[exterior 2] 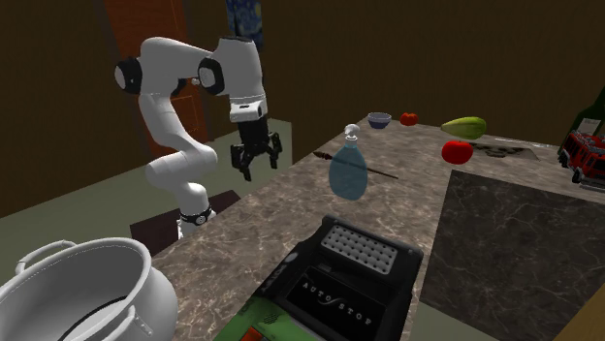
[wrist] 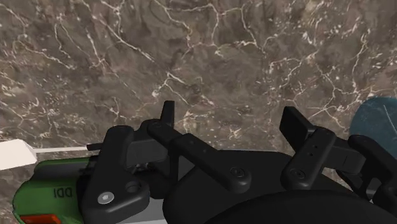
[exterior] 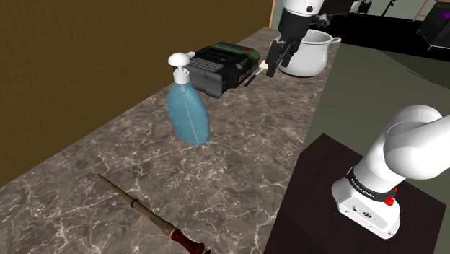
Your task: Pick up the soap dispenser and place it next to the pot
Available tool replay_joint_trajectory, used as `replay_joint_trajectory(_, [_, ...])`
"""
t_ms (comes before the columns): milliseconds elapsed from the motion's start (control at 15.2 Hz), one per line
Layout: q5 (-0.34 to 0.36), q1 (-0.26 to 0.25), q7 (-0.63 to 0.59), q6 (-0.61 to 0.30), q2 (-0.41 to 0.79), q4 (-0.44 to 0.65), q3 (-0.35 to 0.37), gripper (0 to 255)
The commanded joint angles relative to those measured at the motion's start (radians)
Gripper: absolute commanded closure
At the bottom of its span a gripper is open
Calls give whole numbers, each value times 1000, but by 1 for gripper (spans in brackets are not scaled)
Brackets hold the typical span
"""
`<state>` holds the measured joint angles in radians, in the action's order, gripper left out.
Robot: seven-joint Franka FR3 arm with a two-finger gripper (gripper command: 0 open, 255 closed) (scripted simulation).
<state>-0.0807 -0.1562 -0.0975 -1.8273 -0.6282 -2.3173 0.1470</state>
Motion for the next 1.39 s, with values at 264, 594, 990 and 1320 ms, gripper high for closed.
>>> replay_joint_trajectory(264, [-55,-56,-44,-120,86,46,82,0])
replay_joint_trajectory(594, [-78,-92,-78,-206,166,109,149,0])
replay_joint_trajectory(990, [-76,-125,-124,-299,271,204,233,0])
replay_joint_trajectory(1320, [-53,-142,-162,-355,347,281,293,0])
